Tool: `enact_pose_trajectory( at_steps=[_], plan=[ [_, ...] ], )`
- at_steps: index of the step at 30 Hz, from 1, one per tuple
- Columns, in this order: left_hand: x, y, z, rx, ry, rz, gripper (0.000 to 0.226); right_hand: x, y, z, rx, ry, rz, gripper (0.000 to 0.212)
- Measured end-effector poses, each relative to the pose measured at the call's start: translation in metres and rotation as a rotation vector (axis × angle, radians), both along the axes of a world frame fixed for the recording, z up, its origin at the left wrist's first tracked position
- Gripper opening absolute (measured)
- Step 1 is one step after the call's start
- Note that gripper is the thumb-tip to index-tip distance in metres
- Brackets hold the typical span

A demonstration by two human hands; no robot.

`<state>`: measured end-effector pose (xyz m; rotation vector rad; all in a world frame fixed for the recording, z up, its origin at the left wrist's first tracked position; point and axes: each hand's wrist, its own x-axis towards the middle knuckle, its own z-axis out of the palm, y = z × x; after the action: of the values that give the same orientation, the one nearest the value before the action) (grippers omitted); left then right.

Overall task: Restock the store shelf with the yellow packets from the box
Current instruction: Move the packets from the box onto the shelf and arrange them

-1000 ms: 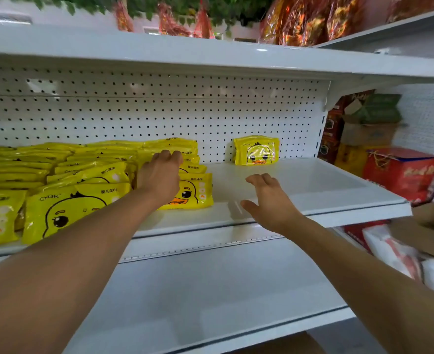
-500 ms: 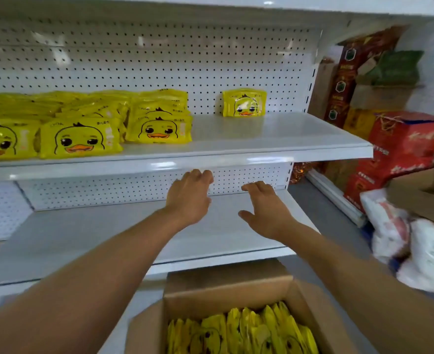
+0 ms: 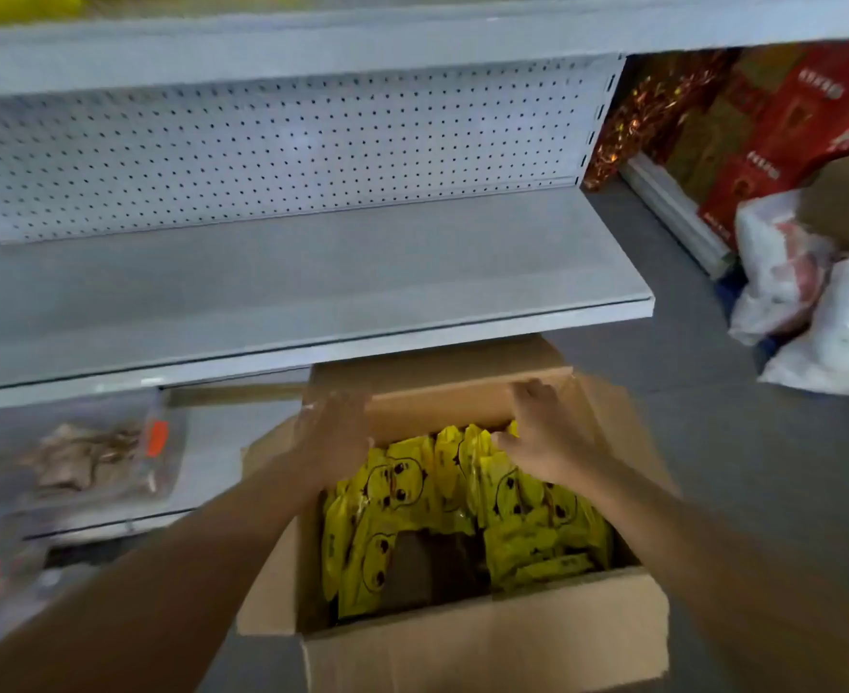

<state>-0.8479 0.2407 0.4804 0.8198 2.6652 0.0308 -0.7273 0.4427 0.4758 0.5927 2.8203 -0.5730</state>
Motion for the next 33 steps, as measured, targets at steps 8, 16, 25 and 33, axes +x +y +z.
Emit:
enact_pose_trajectory(
  at_steps=[8,16,25,33],
  plan=[
    [-0.003,0.001,-0.109,-0.093,-0.223,0.002,0.044,0.019,0.002,-0.092,-0.100,-0.175,-0.128,0.057],
    [-0.029,0.049,-0.192,-0.096,-0.233,-0.224,0.042,0.029,0.009,-0.155,-0.183,-0.252,-0.290,0.057],
    [-0.057,0.088,-0.267,-0.089,-0.165,-0.481,0.060,0.025,0.011,-0.206,-0.272,-0.211,-0.427,0.050],
    [-0.058,0.087,-0.279,-0.038,0.102,-0.765,0.041,0.016,0.036,-0.223,-0.201,-0.182,-0.475,0.050]
  ],
)
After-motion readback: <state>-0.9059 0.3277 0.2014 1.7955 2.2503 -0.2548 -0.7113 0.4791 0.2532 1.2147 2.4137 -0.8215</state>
